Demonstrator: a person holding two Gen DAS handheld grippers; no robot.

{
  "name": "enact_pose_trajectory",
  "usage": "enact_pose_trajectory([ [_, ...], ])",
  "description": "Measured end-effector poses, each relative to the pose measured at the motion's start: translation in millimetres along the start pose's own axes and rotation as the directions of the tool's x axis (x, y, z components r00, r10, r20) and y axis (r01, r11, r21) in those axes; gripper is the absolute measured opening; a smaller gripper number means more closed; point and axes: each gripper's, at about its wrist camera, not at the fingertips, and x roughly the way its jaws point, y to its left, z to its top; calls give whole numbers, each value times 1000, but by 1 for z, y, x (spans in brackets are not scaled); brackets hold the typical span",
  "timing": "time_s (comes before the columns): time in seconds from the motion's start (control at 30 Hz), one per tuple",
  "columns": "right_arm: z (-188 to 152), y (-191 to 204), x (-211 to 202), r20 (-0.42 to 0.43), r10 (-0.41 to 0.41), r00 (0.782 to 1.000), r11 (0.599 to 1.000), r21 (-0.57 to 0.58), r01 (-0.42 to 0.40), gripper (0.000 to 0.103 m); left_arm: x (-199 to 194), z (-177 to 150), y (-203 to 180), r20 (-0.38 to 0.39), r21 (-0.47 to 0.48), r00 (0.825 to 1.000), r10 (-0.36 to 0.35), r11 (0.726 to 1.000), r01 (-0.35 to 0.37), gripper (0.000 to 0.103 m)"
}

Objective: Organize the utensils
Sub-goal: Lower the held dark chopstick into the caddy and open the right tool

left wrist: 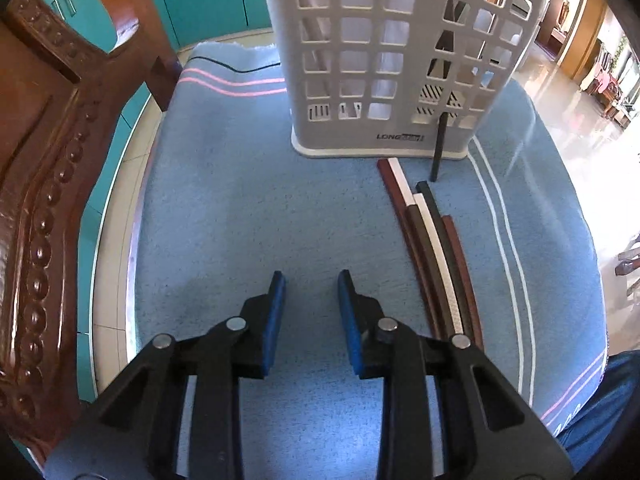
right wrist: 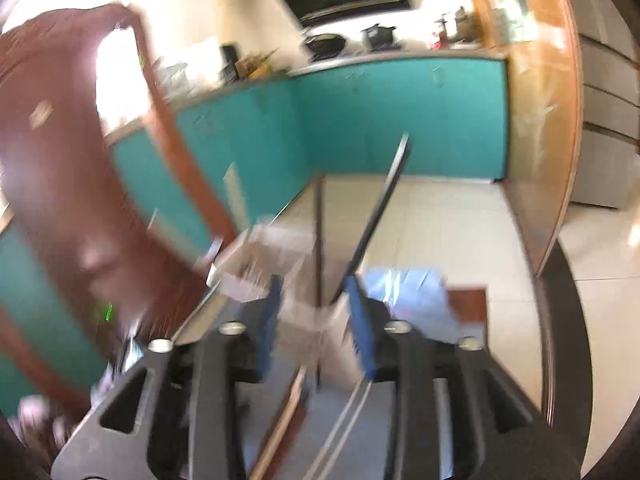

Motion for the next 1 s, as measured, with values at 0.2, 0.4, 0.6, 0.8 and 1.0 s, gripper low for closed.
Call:
enact_pose_trajectory([
  [0.2,17,-4,64,0,-28,1000,1000,-4,28,45,2,-1,-14,19,37,1000,20,999,-20,29],
  [0.4,16,14,87,-29,-8,1000,999,-54,7,14,7,-7,-30,27,37,1000,1,999,-2,37],
  [0.6,15,22,78,-12,44,999,997,-57,-45,6,7,-7,-24,27,36,1000,15,999,-16,38],
  [0.8,30,21,28,156,42,987,999,-31,-38,0,6,-3,-25,31,28,999,8,1000,-9,38],
  [1.0,30,19,42,95,41,995,999,-13,-39,26,-1,-1,-18,40,29,999,19,999,-20,40],
])
